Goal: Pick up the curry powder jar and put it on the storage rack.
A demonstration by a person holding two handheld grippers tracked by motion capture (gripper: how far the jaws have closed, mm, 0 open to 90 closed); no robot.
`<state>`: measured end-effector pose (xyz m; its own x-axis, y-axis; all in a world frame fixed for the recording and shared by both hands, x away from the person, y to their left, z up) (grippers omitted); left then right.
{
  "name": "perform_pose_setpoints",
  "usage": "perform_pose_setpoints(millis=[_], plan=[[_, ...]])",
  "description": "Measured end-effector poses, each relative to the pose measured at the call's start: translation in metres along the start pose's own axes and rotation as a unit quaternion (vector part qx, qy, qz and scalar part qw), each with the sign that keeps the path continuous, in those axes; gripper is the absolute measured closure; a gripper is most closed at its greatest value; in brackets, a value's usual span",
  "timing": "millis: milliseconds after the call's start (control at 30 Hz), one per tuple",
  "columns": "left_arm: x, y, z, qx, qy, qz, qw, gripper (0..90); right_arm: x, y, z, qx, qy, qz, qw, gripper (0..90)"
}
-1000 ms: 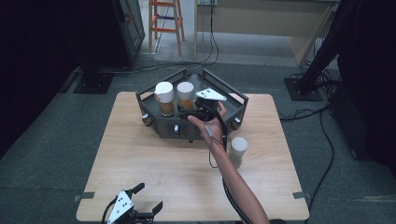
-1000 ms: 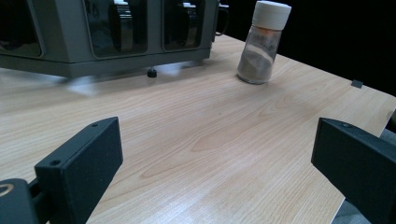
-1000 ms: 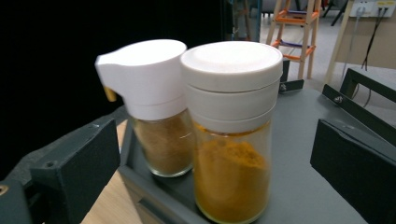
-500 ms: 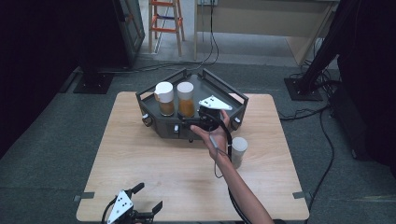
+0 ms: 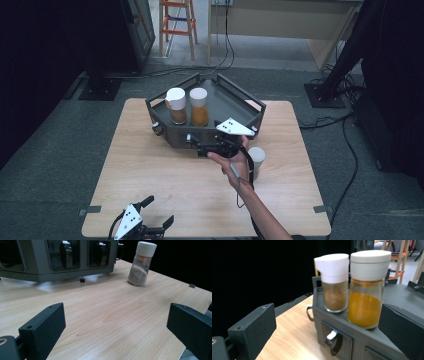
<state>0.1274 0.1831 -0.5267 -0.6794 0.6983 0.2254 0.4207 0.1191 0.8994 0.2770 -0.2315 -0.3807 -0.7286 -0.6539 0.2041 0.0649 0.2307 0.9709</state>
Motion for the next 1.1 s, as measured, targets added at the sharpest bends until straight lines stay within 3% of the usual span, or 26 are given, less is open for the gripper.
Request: perform_pose_setpoints(millis=[667, 1100], plan=[[0.0, 0.0, 0.001, 0.0, 0.003, -0.001, 1.0, 1.9, 0.037, -0.032, 0.024, 0.027, 0.032, -0.012, 0.9991, 1.3], [0.001, 0.0, 0.002, 0.002, 0.005, -0.008, 1.0, 1.9, 0.052, -0.055, 0.037, 0.023, 0.06, -0.009, 0.9979, 1.3]])
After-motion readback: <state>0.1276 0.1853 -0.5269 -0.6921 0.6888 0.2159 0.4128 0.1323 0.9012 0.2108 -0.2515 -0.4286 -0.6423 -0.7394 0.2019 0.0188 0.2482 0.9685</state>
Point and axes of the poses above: each handheld gripper's, and its own axes: x roughly backward along the jaws, y roughly out of its top, z roughly to its left, the point moved 5 cm from there along -x, roughly forward along the jaws, and after that the axes turned 15 degrees about x, right-handed, at the moved point
